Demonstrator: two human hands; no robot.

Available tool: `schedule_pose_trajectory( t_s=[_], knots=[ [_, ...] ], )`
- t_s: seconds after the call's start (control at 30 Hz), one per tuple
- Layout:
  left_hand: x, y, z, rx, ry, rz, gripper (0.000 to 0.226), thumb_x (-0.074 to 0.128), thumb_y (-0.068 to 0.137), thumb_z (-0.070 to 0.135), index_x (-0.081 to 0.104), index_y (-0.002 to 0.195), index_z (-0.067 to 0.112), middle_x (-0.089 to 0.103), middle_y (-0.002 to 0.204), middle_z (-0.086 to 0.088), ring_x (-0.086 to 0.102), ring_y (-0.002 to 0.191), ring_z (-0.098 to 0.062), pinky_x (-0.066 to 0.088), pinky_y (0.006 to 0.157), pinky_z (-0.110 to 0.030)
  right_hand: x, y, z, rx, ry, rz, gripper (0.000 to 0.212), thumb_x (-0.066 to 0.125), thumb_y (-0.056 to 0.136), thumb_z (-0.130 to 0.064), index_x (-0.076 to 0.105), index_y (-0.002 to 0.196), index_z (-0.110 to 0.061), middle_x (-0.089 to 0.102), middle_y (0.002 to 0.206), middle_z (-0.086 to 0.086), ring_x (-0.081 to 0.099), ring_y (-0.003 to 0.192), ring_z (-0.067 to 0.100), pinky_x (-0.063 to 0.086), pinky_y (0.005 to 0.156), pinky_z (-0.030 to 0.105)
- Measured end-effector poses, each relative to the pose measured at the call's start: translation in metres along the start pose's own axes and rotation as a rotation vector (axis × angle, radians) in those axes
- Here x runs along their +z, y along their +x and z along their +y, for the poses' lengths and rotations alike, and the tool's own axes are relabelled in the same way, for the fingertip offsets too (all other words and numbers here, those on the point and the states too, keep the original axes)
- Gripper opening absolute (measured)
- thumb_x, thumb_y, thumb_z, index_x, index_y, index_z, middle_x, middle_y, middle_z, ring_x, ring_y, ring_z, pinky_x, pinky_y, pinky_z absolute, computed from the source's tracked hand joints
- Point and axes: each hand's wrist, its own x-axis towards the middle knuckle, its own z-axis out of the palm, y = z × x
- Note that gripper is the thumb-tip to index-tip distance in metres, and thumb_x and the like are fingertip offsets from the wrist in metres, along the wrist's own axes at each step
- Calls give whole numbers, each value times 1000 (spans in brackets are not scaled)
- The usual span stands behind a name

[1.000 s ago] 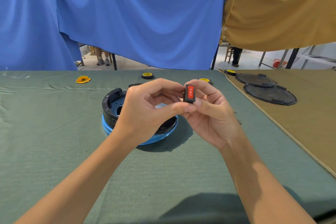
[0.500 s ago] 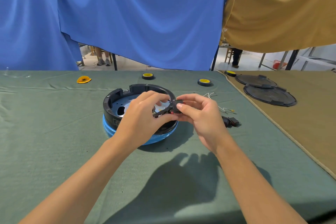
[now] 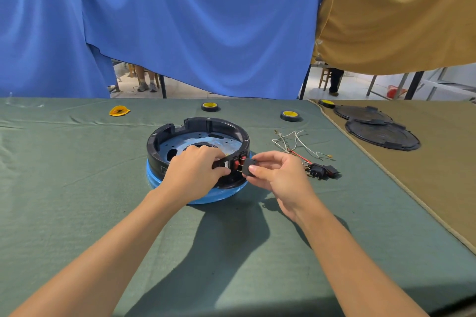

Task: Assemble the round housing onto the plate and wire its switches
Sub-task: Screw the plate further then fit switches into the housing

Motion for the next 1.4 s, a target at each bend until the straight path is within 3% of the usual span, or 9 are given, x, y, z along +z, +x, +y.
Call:
schedule_pose_trajectory(
  t_s=[0.13,0.2,0.3,0.4,0.6,0.83,1.0,1.13,1.4],
  knots=[
    [-3,4,-3,-5,-45,-118,8,69,90,36,65,87,30,64,83,10,56,78,-15,36,55,-25,1,-1,3,-77,-199,9,22,79,74,4,69,84,-13,72,83,8,70,76,18,59,70,29],
    [-7,7,-3,-18,-85,-195,19,73,87,31,70,105,25,69,97,5,62,93,-19,50,71,-33,4,-3,4,-138,-335,10,23,82,72,-1,70,83,-18,73,82,5,70,79,17,59,73,31],
    [-10,10,-6,-21,-118,-254,45,78,83,24,64,126,19,70,115,-1,62,109,-21,50,92,-36,11,-5,4,-227,-464,22,26,84,70,-6,69,80,-26,74,80,-2,70,78,11,58,76,30],
    [-8,12,-10,-15,-119,-251,39,80,81,24,65,117,19,68,107,1,62,103,-20,47,82,-30,16,-6,4,-301,-552,15,27,84,70,-8,68,78,-28,72,76,-9,68,72,2,57,75,25],
    [-10,12,-12,29,-121,-252,28,81,80,27,65,102,19,63,83,11,54,74,-7,36,62,-22,24,-7,9,-409,-679,53,21,83,71,-13,69,84,-21,68,73,-13,66,73,5,55,83,33],
    [-14,12,-12,74,-61,-261,17,79,82,29,66,85,18,60,70,9,49,64,-8,32,54,-24,27,-5,17,-548,-759,41,20,82,75,-15,71,91,-16,66,76,-13,62,69,-4,49,67,5],
    [-14,14,-12,63,-65,-265,27,78,83,31,70,105,16,59,86,7,50,77,-15,32,57,-19,29,-4,19,-639,-807,50,18,82,76,-14,70,90,-12,71,80,-3,63,71,7,57,71,25],
    [-14,14,-12,69,-58,-268,19,78,82,30,69,95,19,57,80,7,48,74,-15,32,57,-24,26,-1,24,-718,-847,19,15,80,77,-12,68,86,-7,70,80,3,62,73,19,54,68,41],
    [-16,12,-10,71,-59,-285,15,78,83,27,64,79,22,60,73,4,49,67,-13,36,60,-29,26,7,16,-630,-807,-24,9,78,76,-10,73,83,-7,73,76,7,68,73,23,55,71,42]
  ],
)
